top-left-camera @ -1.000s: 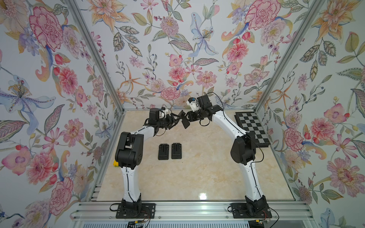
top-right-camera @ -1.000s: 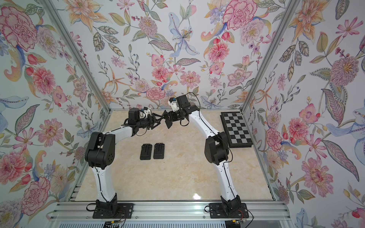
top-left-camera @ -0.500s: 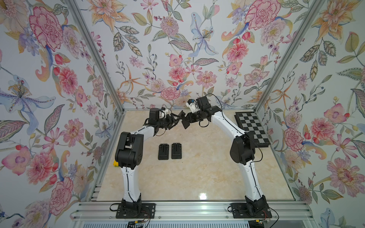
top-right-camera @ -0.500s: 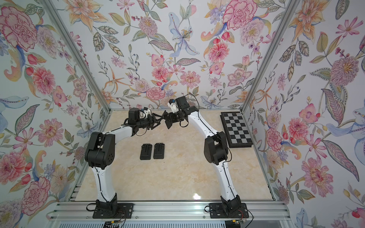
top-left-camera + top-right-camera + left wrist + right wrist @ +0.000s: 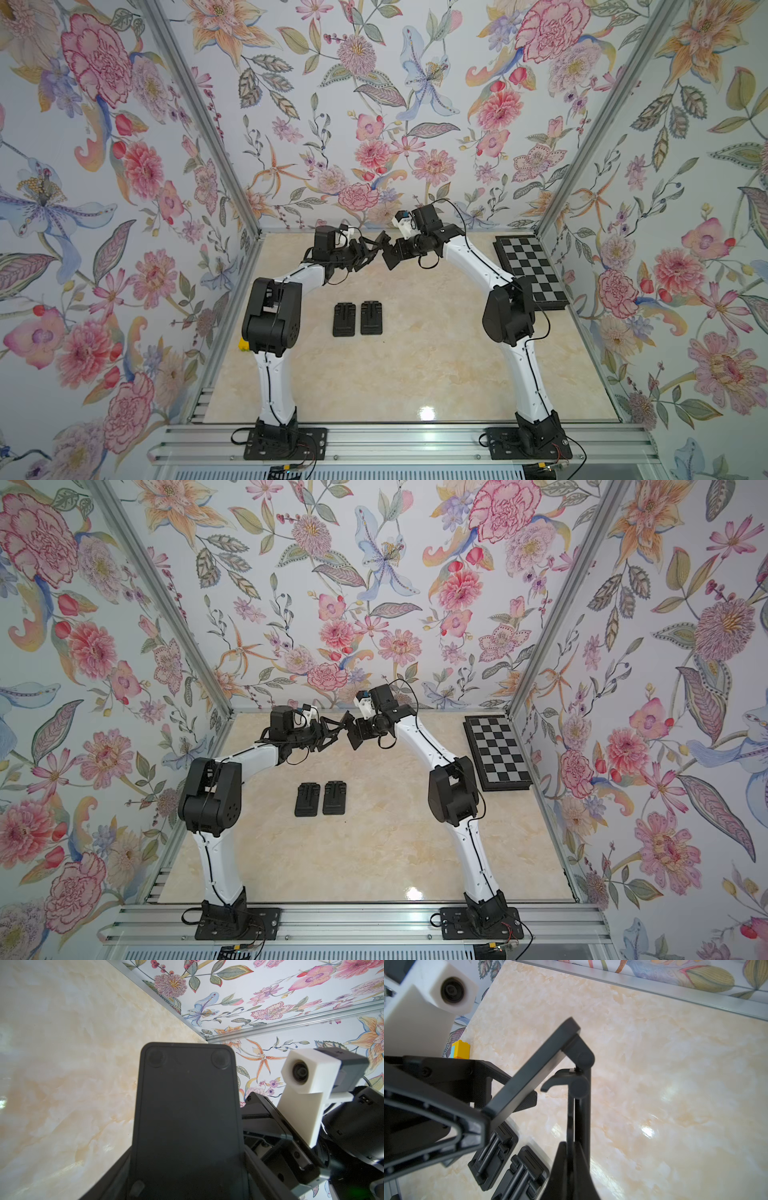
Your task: Open the phone stand
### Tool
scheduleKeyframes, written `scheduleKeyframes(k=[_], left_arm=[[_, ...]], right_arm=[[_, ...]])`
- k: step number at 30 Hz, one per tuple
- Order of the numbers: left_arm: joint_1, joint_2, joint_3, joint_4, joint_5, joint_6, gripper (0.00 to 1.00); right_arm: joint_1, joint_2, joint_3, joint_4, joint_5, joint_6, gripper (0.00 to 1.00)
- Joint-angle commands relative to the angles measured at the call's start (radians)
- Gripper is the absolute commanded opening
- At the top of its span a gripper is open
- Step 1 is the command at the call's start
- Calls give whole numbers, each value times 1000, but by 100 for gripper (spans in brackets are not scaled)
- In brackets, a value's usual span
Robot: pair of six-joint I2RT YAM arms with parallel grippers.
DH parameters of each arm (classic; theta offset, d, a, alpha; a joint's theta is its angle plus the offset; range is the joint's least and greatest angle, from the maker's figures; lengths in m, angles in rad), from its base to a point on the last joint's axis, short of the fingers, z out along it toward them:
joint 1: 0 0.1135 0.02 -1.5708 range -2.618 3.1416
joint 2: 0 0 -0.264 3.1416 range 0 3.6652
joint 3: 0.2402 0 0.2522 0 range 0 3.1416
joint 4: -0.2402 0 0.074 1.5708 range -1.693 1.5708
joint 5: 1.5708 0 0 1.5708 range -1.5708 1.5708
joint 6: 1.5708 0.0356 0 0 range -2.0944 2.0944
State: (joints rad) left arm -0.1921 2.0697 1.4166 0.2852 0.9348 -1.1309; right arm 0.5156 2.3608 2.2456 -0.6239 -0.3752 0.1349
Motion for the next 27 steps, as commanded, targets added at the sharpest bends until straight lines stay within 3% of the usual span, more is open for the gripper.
scheduleKeyframes(k=[1,27], left_arm=[[-3,-41,54,36,27,22,0],[94,89,171,30,19,40,0]], right_arm=[[15,14,2,-3,-21,-16,0],[121,-191,-209,-55,45,-153,0]])
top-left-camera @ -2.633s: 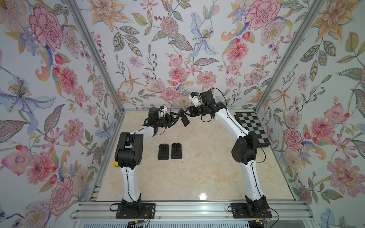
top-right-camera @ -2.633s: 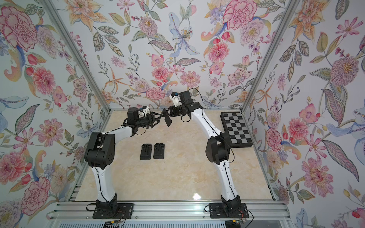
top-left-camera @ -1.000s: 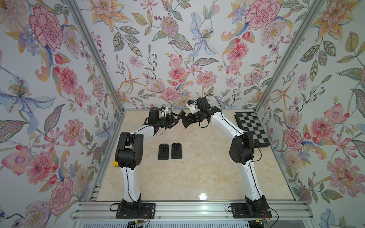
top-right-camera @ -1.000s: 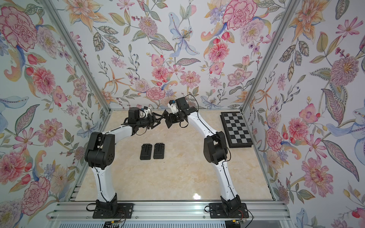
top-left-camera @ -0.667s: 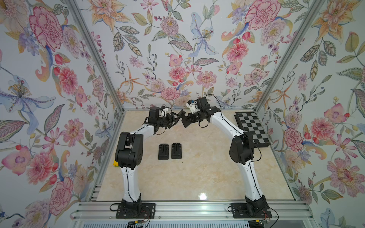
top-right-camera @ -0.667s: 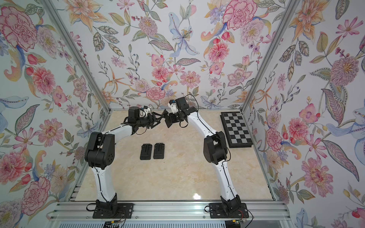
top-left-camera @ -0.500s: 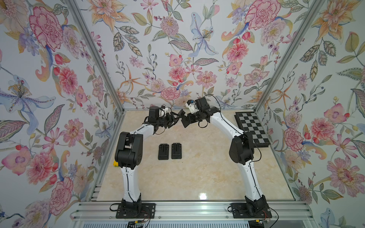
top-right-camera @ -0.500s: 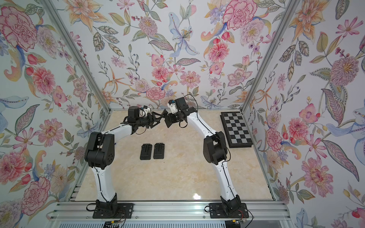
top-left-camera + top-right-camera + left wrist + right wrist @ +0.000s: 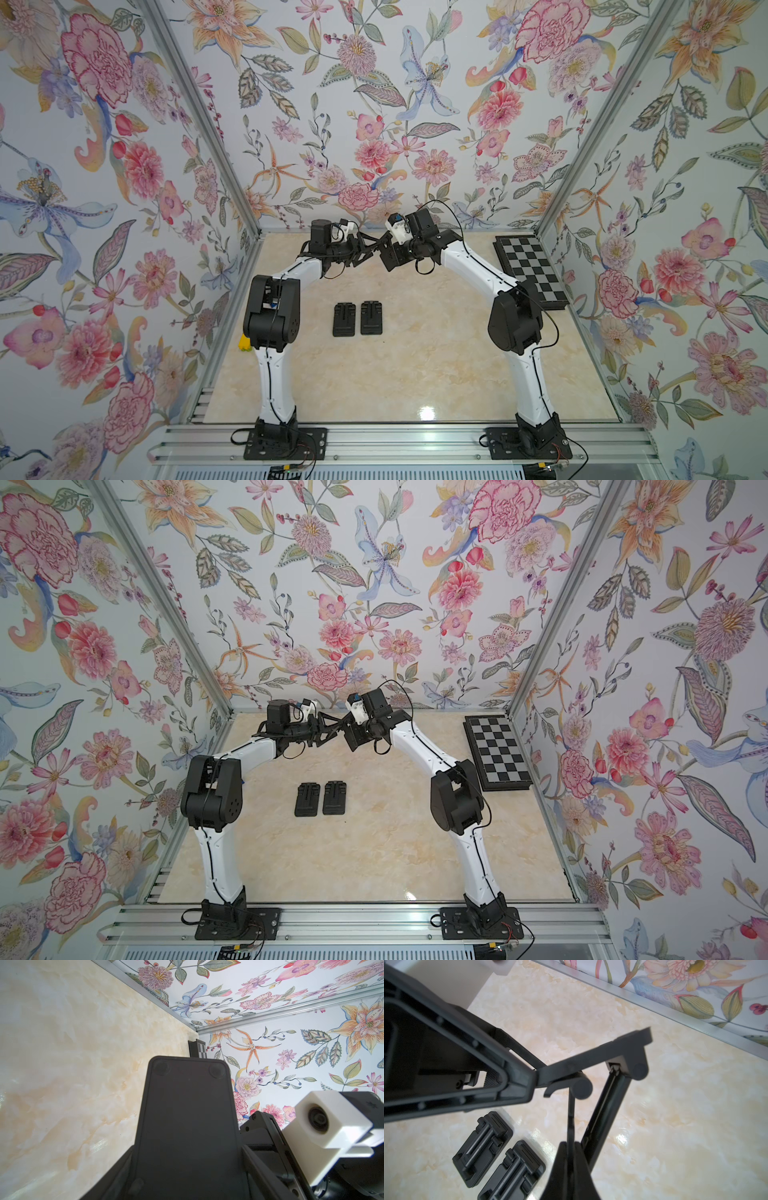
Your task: Open the phone stand
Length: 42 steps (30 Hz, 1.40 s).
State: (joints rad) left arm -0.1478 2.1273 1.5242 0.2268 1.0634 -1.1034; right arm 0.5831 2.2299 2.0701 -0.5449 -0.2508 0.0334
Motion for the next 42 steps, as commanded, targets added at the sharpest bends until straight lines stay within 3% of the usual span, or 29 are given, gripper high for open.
scheduleKeyframes(k=[1,42], left_arm=[[51,35,67,88,-108,14,0],[47,81,76,89,-123,32,0]], right_arm=[[56,-66,-41,-133,-80,-52,0],[151,-200,-135,-122,-174,-68,0]])
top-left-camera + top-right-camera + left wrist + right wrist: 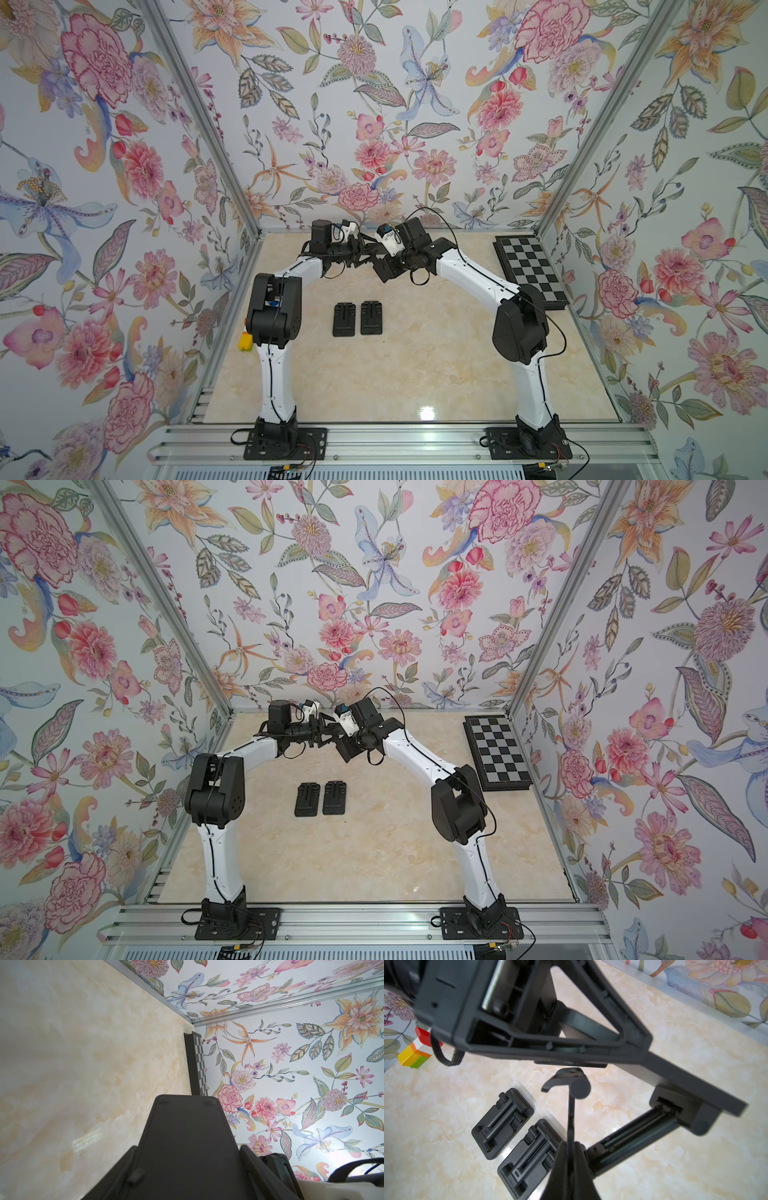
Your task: Open the phone stand
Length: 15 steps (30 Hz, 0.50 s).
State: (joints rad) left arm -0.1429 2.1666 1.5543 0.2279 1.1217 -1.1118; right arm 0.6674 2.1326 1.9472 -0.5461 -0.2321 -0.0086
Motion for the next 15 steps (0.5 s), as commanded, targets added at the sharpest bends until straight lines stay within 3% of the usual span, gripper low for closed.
scheduleKeyframes(k=[1,15], left_arm=[[42,45,47,87,-183,40,0],[29,54,50,87,-191,40,0]], right_arm=[[68,-105,-13,-120,-194,-27,0],[104,-115,-9,-111,-250,-27,0]])
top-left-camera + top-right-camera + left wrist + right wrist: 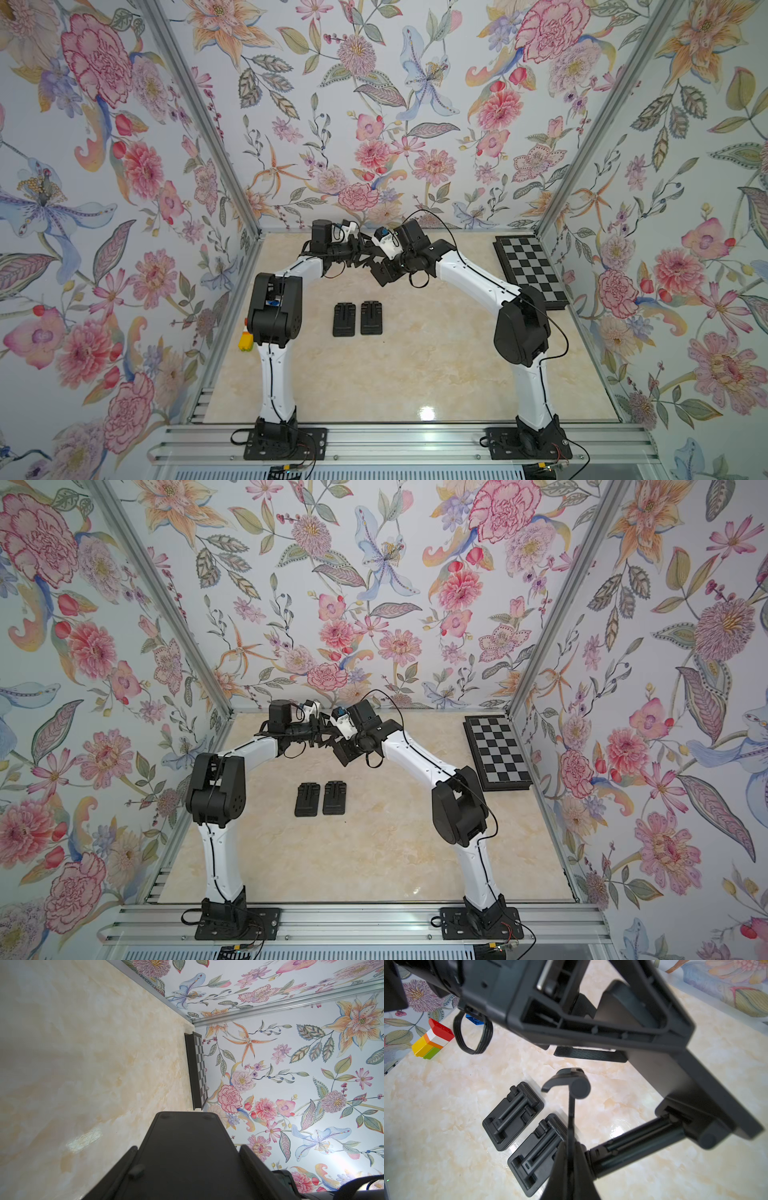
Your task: Open the phone stand
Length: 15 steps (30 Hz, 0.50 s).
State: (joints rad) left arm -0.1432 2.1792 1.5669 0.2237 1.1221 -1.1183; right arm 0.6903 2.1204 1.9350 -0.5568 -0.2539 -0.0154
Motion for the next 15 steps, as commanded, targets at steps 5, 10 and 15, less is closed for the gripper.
scheduleKeyframes(k=[5,10,15], left_arm=[[28,38,32,92,-189,48,0],[28,31,25,91,-188,49,0],[31,12,23,92,-194,55,0]], right_arm=[[92,-93,18,-98,-237,-17,0],[86,-86,21,-101,-223,-14,0],[47,-82,25,-94,-207,9,0]])
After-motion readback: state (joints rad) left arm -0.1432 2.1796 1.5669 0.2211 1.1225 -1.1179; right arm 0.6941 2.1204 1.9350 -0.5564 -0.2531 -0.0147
